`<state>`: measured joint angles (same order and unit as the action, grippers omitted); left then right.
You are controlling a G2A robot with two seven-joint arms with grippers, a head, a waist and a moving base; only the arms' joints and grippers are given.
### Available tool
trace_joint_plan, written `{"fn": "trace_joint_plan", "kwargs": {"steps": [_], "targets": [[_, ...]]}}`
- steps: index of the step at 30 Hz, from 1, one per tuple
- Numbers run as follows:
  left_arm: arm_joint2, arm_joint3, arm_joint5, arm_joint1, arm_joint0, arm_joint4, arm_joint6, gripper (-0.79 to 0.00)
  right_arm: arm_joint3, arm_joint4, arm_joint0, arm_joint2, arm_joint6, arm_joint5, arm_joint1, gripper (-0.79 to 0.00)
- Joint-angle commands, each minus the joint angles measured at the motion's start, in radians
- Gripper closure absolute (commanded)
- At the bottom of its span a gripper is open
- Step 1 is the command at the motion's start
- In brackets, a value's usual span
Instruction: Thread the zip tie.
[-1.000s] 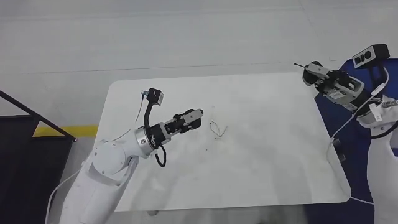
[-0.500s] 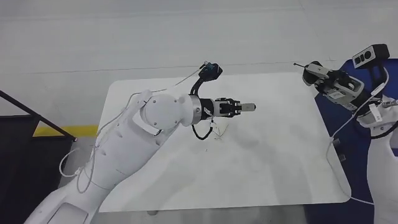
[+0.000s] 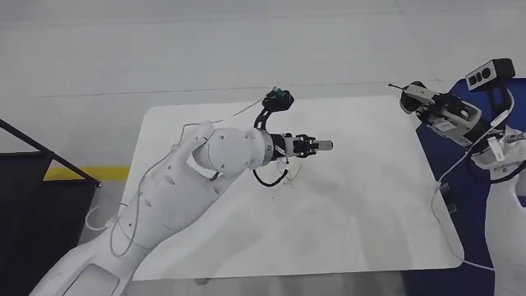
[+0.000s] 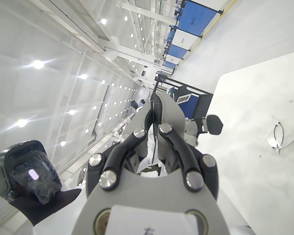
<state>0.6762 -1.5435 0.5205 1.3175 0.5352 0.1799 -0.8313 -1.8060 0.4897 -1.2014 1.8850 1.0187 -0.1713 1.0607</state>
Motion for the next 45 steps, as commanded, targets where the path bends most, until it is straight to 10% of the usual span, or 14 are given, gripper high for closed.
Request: {"fn": "trace_joint_plan", "kwargs": {"steps": [1,7,19,22,25,45], "targets": [[-0.022,0.084,0.144,0.039,-0.057,-0.202,0.002,-0.785,0.000,0.000,0.000,0.000,0.000,0.000,0.000,0.000],[-0.147,0.320,0.387,0.139,-0.203,-0.322,-0.047,-0.785,0.000,0.000,0.000,0.000,0.000,0.000,0.000,0.000],[-0.202,0.336,0.432,0.151,-0.178,-0.258,0.027,-0.785,0.000,0.000,0.000,0.000,0.000,0.000,0.000,0.000],[-0.228,0.377,0.460,0.176,-0.180,-0.272,0.043,-0.428,0.000,0.000,0.000,0.000,0.000,0.000,0.000,0.000],[-0.253,0.431,0.457,0.205,-0.187,-0.283,0.065,-0.320,0.000,0.000,0.000,0.000,0.000,0.000,0.000,0.000],[-0.390,0.741,0.491,0.365,-0.260,-0.263,0.061,-0.175,0.000,0.000,0.000,0.000,0.000,0.000,0.000,0.000]]}}
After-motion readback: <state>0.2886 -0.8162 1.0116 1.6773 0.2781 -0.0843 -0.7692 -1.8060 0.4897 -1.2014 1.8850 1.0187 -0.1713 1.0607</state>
